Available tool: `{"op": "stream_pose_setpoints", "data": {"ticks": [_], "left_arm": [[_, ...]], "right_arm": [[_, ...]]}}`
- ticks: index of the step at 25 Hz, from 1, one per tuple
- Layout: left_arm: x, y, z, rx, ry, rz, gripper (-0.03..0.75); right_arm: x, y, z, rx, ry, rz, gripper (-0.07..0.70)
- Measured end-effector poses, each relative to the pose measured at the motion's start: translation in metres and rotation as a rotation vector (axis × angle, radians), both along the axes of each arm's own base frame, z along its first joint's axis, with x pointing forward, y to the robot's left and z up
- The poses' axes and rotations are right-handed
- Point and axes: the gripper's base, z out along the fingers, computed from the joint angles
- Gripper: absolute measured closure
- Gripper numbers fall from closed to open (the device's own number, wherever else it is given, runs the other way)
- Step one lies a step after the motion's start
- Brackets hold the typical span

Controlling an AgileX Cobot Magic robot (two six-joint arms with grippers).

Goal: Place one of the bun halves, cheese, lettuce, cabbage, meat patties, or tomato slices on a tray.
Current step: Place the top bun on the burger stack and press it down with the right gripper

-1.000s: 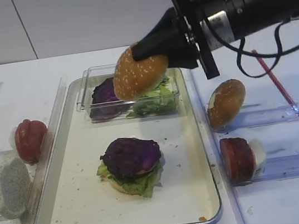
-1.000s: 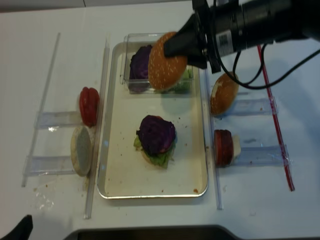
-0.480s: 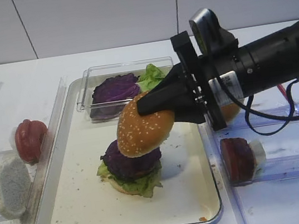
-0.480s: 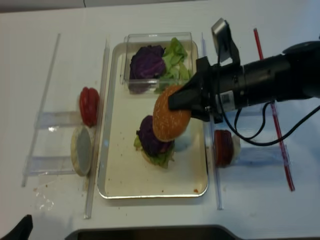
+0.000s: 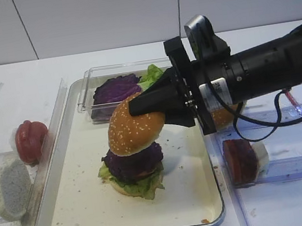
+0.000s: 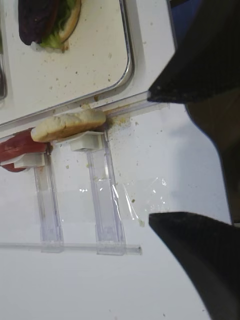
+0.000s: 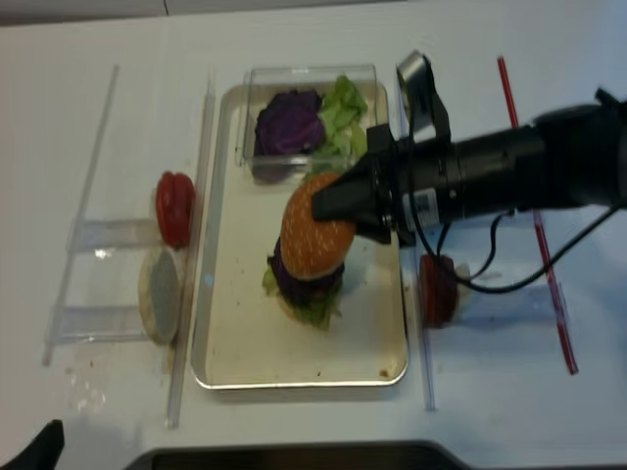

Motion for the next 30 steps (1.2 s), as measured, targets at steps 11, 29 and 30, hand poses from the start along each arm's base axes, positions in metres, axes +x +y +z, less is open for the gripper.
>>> {"op": "stream_pose_setpoints", "data": {"ticks": [11,29,30], "left_arm": [[0.0,0.0,0.0,0.0,0.0,0.0,0.287],[0.0,0.0,0.0,0.0,0.0,0.0,0.287],[0.0,0.0,0.0,0.0,0.0,0.0,0.287]], "right_arm": [[-0.005,0.017,-0.018,-0.015,0.026,0.055,0.437],[0.007,0.021,-0.033,-0.029,0.026,0.056,0.437],[0.007,0.021,-0.033,-0.029,0.024,0.057,0.437]]}}
